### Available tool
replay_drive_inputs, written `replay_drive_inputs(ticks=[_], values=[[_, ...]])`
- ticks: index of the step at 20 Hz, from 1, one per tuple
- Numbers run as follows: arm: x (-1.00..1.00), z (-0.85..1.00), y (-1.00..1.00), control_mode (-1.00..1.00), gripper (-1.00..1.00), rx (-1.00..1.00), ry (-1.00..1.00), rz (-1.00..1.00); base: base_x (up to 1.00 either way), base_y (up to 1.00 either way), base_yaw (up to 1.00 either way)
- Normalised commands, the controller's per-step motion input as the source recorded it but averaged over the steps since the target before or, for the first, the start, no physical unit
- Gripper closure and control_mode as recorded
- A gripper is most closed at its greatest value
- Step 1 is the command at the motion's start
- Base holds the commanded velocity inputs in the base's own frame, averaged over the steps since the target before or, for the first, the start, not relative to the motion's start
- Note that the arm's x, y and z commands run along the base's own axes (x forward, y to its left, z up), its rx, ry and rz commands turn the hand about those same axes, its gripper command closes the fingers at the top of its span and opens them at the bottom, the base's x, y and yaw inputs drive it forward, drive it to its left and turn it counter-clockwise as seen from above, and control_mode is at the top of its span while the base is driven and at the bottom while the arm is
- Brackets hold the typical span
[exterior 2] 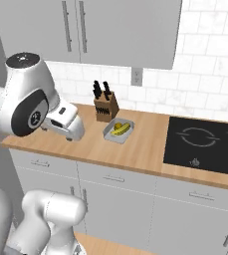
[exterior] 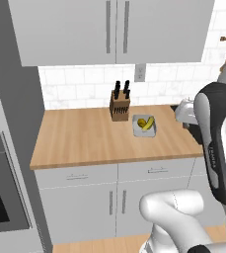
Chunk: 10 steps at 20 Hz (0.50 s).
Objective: Take the meat container that has the shrimp and place it on the second highest rack of the freezer. Then take the vegetable container that has the lemon and cucumber and place it on the highest rack of the freezer.
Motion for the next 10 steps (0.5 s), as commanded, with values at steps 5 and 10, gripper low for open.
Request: replay_drive_inputs(ticks=[5, 10], values=[[0.23, -0.16, -0.13, -1.0, -1.0, 0.2, 0.2, -0.59, 0.0, 0.0, 0.0], [0.34, -0.41, -0.14, -1.0, -1.0, 0.35, 0.19, -0.53, 0.0, 0.0, 0.0]])
